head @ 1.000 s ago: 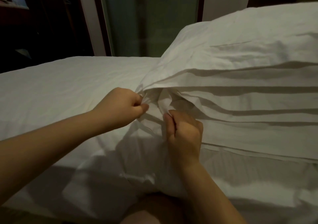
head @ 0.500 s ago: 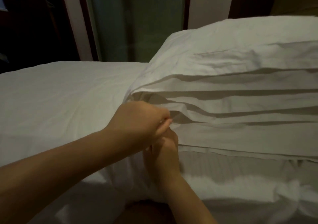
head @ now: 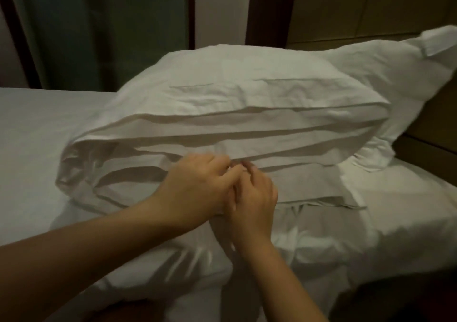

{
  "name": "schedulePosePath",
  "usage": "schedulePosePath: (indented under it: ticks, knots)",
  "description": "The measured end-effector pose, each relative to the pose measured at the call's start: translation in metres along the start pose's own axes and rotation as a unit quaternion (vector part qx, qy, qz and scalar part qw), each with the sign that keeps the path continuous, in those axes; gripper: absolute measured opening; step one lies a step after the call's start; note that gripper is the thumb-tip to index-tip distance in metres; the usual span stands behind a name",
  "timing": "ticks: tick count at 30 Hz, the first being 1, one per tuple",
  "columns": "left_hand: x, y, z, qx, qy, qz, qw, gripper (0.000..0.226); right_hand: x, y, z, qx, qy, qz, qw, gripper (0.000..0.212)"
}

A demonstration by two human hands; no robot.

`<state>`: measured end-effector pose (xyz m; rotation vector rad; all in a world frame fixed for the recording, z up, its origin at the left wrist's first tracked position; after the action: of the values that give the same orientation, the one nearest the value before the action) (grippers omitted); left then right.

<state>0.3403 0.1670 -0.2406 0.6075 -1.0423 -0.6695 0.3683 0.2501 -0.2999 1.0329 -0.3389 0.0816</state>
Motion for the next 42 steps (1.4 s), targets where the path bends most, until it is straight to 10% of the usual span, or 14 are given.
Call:
schedulePosePath:
  ticks: [8, 13, 19, 26, 31, 35, 42]
  knots:
    - [0.014, 0.043, 0.005, -0.061, 0.092, -0.091, 0.990, 0.088, 0.094, 0.066, -0.090, -0.148, -0.096, -0.082, 0.981, 0.068]
    - [-0.009, 0.089, 0.034, 0.069, 0.118, 0.087, 0.987, 0.122, 0.112, 0.108, -0.111, -0.182, -0.107, -0.076, 0.974, 0.083]
    - [-0.060, 0.069, 0.046, 0.093, 0.141, 0.212, 0.963, 0.117, 0.099, 0.104, -0.188, -0.425, 0.098, -0.037, 0.899, 0.099]
    - [-0.054, 0.083, 0.070, 0.094, 0.135, 0.090, 0.982, 0.090, 0.085, 0.126, -0.194, -0.451, 0.228, 0.057, 0.861, 0.032]
    - [-0.036, 0.111, 0.082, 0.135, 0.089, 0.113, 0.980, 0.007, 0.116, 0.165, -0.171, -0.374, 0.174, -0.055, 0.909, 0.020]
    - [-0.018, 0.115, 0.084, 0.134, -0.071, 0.148, 0.977, 0.019, 0.154, 0.144, -0.203, -0.377, 0.031, -0.136, 0.916, 0.031]
    - [-0.058, 0.087, 0.060, 0.073, -0.031, 0.255, 0.964, 0.019, 0.130, 0.092, -0.237, -0.417, -0.063, 0.011, 0.907, 0.039]
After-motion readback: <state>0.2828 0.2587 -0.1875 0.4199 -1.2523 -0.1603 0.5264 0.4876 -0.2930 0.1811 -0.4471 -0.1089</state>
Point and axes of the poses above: each hand's wrist, its own y-axis towards the middle knuckle, its own x-axis out of the back of the hand, z = x × y, the point moved 9 cm from there along y, towards the middle knuckle, and after that the axes turned 5 degrees about -z, right-handed, at the moved point
